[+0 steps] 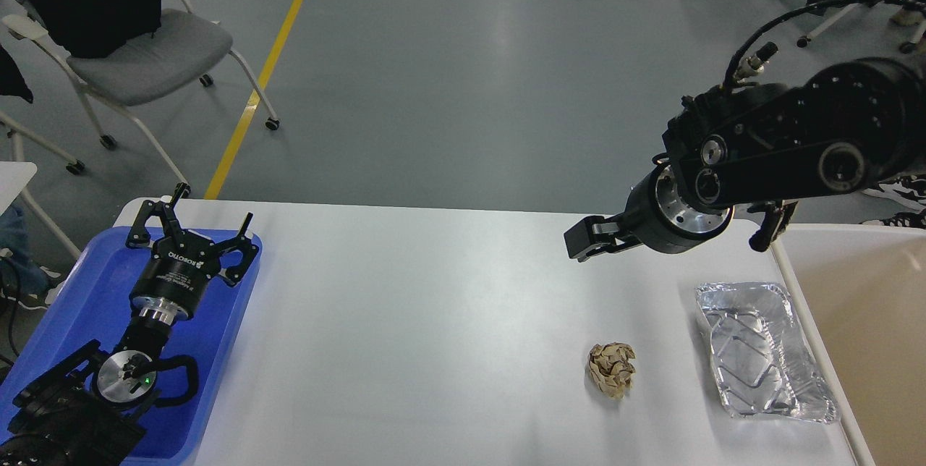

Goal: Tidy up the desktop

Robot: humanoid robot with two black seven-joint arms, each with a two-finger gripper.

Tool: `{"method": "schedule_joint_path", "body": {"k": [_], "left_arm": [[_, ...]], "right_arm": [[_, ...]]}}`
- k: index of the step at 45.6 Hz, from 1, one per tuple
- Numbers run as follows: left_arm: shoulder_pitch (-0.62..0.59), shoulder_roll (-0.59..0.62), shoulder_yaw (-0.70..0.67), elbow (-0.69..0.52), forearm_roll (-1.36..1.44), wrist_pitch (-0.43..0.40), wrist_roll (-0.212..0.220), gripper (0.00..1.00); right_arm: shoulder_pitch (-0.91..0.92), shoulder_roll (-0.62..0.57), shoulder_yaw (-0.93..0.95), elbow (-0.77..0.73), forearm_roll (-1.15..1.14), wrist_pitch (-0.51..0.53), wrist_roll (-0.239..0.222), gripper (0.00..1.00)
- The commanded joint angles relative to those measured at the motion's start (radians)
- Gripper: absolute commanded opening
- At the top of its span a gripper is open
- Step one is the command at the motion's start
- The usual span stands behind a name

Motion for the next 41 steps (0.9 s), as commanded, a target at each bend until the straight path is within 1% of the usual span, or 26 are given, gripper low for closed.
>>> {"method": "schedule_joint_path", "body": {"k": [1,5,10,24,29,41], "left_arm": [[0.000,0.000,0.000,0.000,0.000,0.000,0.000,0.99],[0.000,0.000,-0.001,0.000,0.000,0.000,0.000,0.99],[0.000,0.002,0.000,0.000,0.000,0.000,0.000,0.99],[0.000,0.000,-0.001,0.000,0.000,0.000,0.000,0.99],[0.000,0.000,-0.001,0.000,0.000,0.000,0.000,0.99],[0.000,0.000,-0.001,0.000,0.000,0.000,0.000,0.99]], "right_arm": [[0.000,0.035,-0.021,0.026,0.005,0.058,0.000,1.00],[-0.006,0.038,-0.017,0.026,0.041,0.081,-0.002,1.00],[-0.027,0.067,-0.016,0.025,0.097,0.084,-0.002,1.00],[-0.093,0.090,-0.011,-0.006,0.221,0.050,-0.005,1.00],[-0.103,0.090,-0.011,-0.018,0.219,0.013,-0.006,1.00],[-0.101,0.079,-0.027,-0.046,0.204,0.026,-0.011,1.00]]}}
